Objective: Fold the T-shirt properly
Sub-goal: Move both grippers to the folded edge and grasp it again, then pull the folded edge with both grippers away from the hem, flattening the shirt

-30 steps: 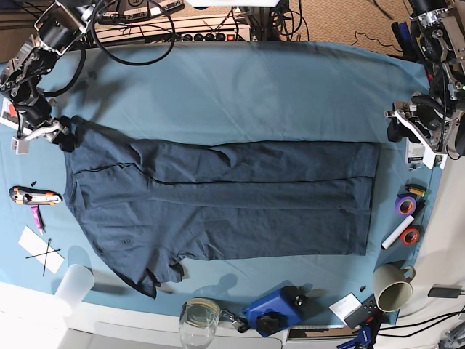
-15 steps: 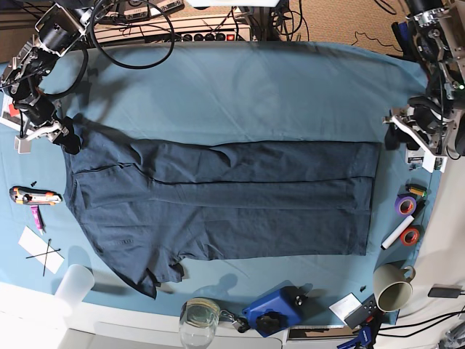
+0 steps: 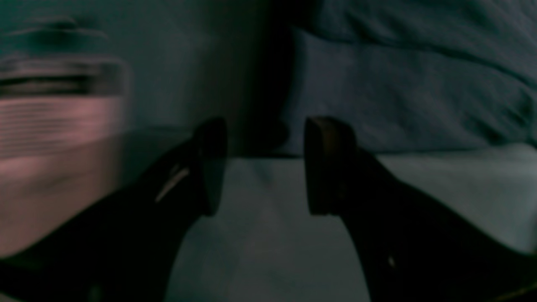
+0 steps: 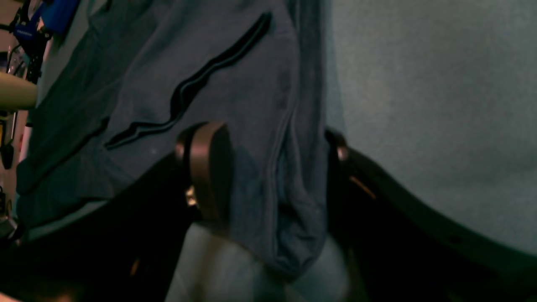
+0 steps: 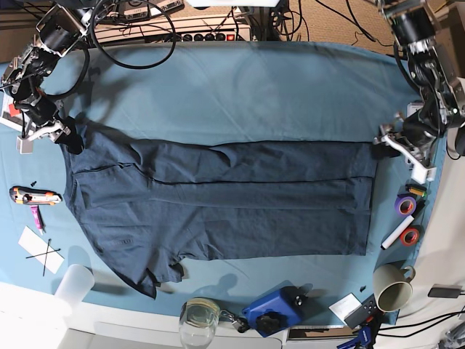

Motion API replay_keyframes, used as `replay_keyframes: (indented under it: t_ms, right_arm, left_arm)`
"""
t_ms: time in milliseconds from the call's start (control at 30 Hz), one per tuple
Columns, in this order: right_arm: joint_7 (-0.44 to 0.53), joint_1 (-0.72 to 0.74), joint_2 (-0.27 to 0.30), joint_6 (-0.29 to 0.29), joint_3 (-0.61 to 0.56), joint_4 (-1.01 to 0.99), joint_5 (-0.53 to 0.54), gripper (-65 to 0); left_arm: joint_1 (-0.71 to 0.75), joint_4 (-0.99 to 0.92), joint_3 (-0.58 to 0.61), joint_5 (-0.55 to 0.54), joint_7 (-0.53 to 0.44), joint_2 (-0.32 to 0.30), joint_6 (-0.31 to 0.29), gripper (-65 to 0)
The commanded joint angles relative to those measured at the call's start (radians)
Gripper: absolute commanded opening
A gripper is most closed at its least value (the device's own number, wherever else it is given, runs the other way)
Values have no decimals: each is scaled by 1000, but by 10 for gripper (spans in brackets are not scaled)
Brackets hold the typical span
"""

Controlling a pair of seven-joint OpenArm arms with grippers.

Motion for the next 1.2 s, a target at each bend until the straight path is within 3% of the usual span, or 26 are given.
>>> replay_keyframes:
  t_ms: [0, 67, 267, 733, 767, 833, 933, 1033, 1167]
  right_arm:
    - [-82, -6, 1, -14, -6, -2, -71, -336]
    - [-84, -6, 2, -14, -6, -2, -71, -336]
    - [-97, -6, 6, -14, -6, -2, -75, -336]
    - [-77, -5, 6, -14, -6, -2, -74, -337]
    - [-77, -5, 6, -14, -6, -2, -74, -356]
    - [-74, -5, 6, -14, -6, -2, -74, -461]
    - [-74, 0, 6, -14, -6, -2, -74, -637]
    - [-74, 14, 6, -14, -6, -2, -65, -650]
    - [-80, 24, 6, -9, -5, 17, -2, -650]
  left_arm:
    - [-39, -9, -2, -53, -9, -15, -21, -364]
    - [-72, -40, -2, -60, -9, -18, -26, -364]
    - [-103, -42, -3, 56, -13, -42, 11, -364]
    - [-101, -148, 121, 52, -11, -44, 19, -364]
    - [-101, -148, 121, 53, -11, -45, 35, -365]
    - [-101, -148, 122, 66, 0, -44, 60, -387]
    - [-100, -148, 122, 104, 34, -44, 86, -508]
    - [-98, -148, 122, 108, 36, -44, 86, -650]
    - [-98, -146, 122, 104, 56, -45, 85, -650]
